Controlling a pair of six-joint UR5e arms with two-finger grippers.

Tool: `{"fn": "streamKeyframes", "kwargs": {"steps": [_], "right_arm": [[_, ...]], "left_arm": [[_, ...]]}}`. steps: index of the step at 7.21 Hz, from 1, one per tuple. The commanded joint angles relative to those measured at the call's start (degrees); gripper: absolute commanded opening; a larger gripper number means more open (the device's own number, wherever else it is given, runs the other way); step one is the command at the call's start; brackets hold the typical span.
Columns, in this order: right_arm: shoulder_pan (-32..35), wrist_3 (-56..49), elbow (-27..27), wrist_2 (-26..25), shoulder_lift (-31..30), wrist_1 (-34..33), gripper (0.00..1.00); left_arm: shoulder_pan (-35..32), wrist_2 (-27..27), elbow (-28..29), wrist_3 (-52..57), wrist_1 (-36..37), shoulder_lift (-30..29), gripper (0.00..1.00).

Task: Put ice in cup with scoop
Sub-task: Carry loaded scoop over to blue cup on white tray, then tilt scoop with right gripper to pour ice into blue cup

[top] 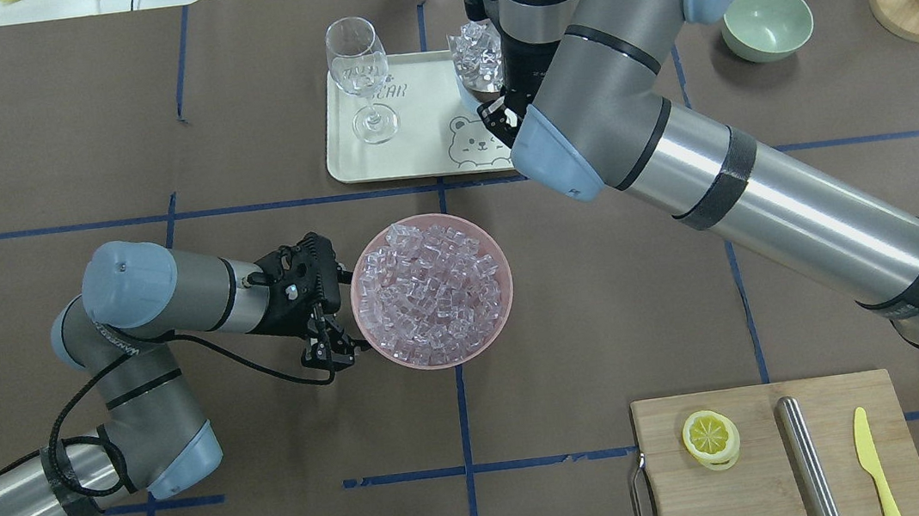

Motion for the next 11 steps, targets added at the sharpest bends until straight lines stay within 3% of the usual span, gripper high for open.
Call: {"fn": "streamKeyframes", "kwargs": {"steps": [1,2,4,5,7,11], "right_arm": [[0.0,-0.5,-1.8,0.6,-0.1,-0.2,0.0],[0.3,-1.4,-3.9,2.4,0.2,-0.9,0.0],[0.9,-6.7,-4.7,3.5,3.8,-9.9,0.0],[1.3,-8.3,-5.2,4.2,4.7,-11.2,0.0],[1.7,-9.8,-11.0,4.9,7.4,-11.2,0.0],[1.7,-11.4,-12.6,6.3,7.9,-13.0,0.0]], "left_arm": [[0.0,0.0,-0.1,0.0,0.0,0.0,1.0],[0.0,0.0,0.0,0.0,0.1,0.1,1.0],[0.0,0.0,0.0,0.1,0.1,0.1,1.0],[0.1,0.0,0.1,0.1,0.0,0.1,1.0],[0.2,0.1,0.2,0.1,0.0,0.1,1.0],[0.4,0.1,0.4,0.1,0.0,0.1,1.0]]}}
